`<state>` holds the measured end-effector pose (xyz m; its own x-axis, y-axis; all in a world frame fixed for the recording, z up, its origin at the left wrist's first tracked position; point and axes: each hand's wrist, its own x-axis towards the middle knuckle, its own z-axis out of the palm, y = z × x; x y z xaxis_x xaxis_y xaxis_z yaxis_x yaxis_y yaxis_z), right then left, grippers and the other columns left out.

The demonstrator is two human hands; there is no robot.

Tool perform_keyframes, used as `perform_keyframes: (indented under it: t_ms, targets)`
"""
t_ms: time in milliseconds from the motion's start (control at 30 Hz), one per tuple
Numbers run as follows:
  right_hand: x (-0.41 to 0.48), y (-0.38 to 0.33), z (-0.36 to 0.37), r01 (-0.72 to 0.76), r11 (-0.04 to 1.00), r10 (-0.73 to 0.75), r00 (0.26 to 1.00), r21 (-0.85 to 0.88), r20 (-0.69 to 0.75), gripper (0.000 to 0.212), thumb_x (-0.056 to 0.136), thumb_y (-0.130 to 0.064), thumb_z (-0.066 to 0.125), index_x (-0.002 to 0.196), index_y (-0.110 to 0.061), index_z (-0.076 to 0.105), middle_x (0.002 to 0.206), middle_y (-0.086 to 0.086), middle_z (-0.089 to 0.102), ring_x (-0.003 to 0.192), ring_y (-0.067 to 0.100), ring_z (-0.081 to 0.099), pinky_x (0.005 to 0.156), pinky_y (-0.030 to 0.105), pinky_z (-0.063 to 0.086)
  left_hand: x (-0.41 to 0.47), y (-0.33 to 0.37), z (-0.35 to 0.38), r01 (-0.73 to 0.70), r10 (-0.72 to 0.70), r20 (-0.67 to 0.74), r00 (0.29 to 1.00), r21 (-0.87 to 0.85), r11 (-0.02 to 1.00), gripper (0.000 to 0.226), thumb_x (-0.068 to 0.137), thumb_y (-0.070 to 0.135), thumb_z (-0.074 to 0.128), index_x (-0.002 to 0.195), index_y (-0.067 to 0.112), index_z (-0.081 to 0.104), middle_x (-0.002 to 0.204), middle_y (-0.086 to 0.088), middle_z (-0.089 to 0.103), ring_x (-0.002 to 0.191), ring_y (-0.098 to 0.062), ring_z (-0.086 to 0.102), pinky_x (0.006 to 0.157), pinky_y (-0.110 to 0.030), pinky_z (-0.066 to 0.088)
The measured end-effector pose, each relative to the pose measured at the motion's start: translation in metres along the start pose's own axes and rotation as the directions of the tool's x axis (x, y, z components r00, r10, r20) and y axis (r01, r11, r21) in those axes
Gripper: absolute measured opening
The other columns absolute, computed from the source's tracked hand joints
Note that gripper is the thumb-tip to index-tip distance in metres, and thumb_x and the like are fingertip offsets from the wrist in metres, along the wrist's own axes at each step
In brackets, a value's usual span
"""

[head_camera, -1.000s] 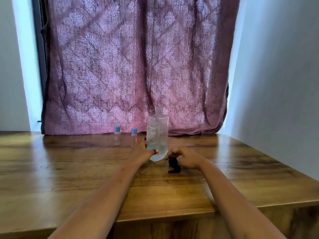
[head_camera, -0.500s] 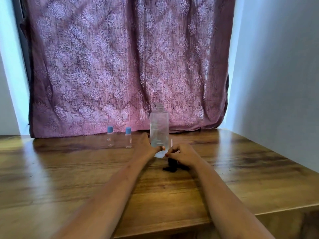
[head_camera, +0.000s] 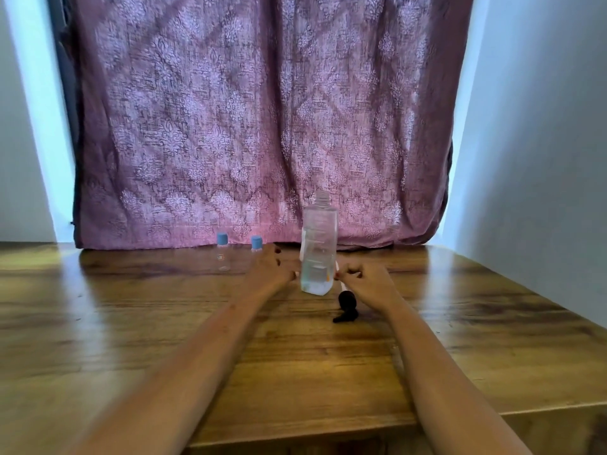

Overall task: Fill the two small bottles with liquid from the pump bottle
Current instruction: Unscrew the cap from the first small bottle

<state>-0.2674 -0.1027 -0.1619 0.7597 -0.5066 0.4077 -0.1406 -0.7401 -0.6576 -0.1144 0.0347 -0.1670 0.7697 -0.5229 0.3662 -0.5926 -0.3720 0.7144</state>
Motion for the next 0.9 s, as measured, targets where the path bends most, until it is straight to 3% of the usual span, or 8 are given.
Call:
perform_keyframes:
  t_ms: [67, 167, 267, 433, 567, 667, 767, 900]
  targets:
    - [-0.003, -0.018, 0.003, 0.051, 0.996, -0.048, 0.998, 0.067, -0.043, 0.017, 0.089, -0.028, 0.060, 0.084, -0.018, 0.073, 0.071, -0.015, 0.065, 0.061, -0.009, 0.055, 0.060, 0.015, 0.039, 0.006, -0.014, -0.023, 0.024, -0.023, -0.042, 0.999, 0.028, 0.999, 0.048, 0.077, 0.024, 0.072, 0.118, 0.011, 0.050, 0.107, -0.006, 0.059, 0.091, -0.018, 0.054, 0.075, -0.028, 0.043]
    - [-0.004, -0.052, 0.014, 0.087, 0.982, -0.094, 0.995, 0.169, 0.033, 0.016, 0.088, -0.024, 0.062, 0.090, -0.013, 0.072, 0.074, -0.014, 0.064, 0.064, -0.009, 0.055, 0.058, 0.007, 0.039, 0.012, -0.040, -0.054, 0.106, -0.096, -0.144, 0.985, 0.065, 0.992, 0.037, 0.080, 0.019, 0.069, 0.113, 0.010, 0.057, 0.108, -0.009, 0.065, 0.093, -0.021, 0.058, 0.079, -0.028, 0.045]
    - [0.006, -0.086, 0.044, 0.106, 0.975, -0.135, 0.981, 0.195, 0.142, 0.012, 0.088, -0.020, 0.063, 0.093, -0.013, 0.071, 0.076, -0.013, 0.064, 0.072, -0.001, 0.057, 0.066, 0.015, 0.044, 0.013, -0.062, -0.070, 0.177, -0.170, -0.181, 0.969, 0.024, 0.984, 0.032, 0.078, 0.014, 0.069, 0.108, 0.010, 0.060, 0.106, -0.009, 0.068, 0.096, -0.022, 0.061, 0.082, -0.028, 0.045]
    - [0.049, -0.109, 0.112, 0.118, 0.991, -0.123, 0.989, 0.057, 0.080, 0.024, 0.083, -0.014, 0.062, 0.107, -0.013, 0.067, 0.108, 0.005, 0.068, 0.097, 0.019, 0.062, 0.084, 0.030, 0.049, 0.015, -0.076, -0.068, 0.137, -0.128, -0.112, 0.985, 0.078, 0.988, 0.028, 0.080, 0.012, 0.065, 0.108, 0.013, 0.060, 0.104, -0.007, 0.067, 0.090, -0.020, 0.059, 0.079, -0.028, 0.046]
    - [0.085, -0.108, 0.144, 0.073, 0.991, -0.067, 0.996, -0.116, 0.055, 0.053, 0.082, -0.004, 0.053, 0.134, -0.015, 0.045, 0.139, 0.014, 0.043, 0.123, 0.029, 0.045, 0.100, 0.034, 0.038, 0.017, -0.074, -0.067, 0.015, 0.003, -0.083, 0.997, 0.219, 0.976, 0.027, 0.082, 0.015, 0.061, 0.109, 0.014, 0.058, 0.104, -0.006, 0.065, 0.094, -0.021, 0.060, 0.080, -0.030, 0.048]
    - [0.104, -0.095, 0.155, 0.056, 0.967, -0.030, 0.994, -0.248, 0.105, 0.064, 0.084, -0.004, 0.051, 0.143, -0.020, 0.032, 0.152, 0.011, 0.022, 0.136, 0.032, 0.030, 0.106, 0.037, 0.032, 0.020, -0.073, -0.066, -0.078, 0.105, -0.073, 0.992, 0.304, 0.950, 0.024, 0.081, 0.014, 0.060, 0.105, 0.012, 0.059, 0.104, -0.009, 0.066, 0.097, -0.026, 0.061, 0.084, -0.036, 0.052]
    - [0.116, -0.086, 0.158, 0.091, 0.954, -0.057, 0.991, -0.287, 0.124, 0.058, 0.087, -0.009, 0.050, 0.142, -0.017, 0.032, 0.146, 0.014, 0.035, 0.129, 0.032, 0.038, 0.102, 0.038, 0.035, 0.022, -0.074, -0.064, -0.098, 0.128, -0.068, 0.989, 0.333, 0.938, 0.028, 0.083, 0.015, 0.058, 0.111, 0.014, 0.056, 0.110, -0.007, 0.063, 0.101, -0.025, 0.059, 0.086, -0.039, 0.051]
    - [0.113, -0.089, 0.144, 0.147, 0.959, -0.140, 0.989, -0.242, 0.048, 0.035, 0.087, -0.011, 0.060, 0.122, -0.011, 0.054, 0.119, 0.015, 0.060, 0.104, 0.028, 0.057, 0.088, 0.036, 0.046, 0.021, -0.070, -0.063, -0.118, 0.150, -0.068, 0.986, 0.343, 0.932, 0.034, 0.085, 0.022, 0.059, 0.117, 0.015, 0.051, 0.114, -0.006, 0.061, 0.103, -0.024, 0.058, 0.085, -0.040, 0.051]
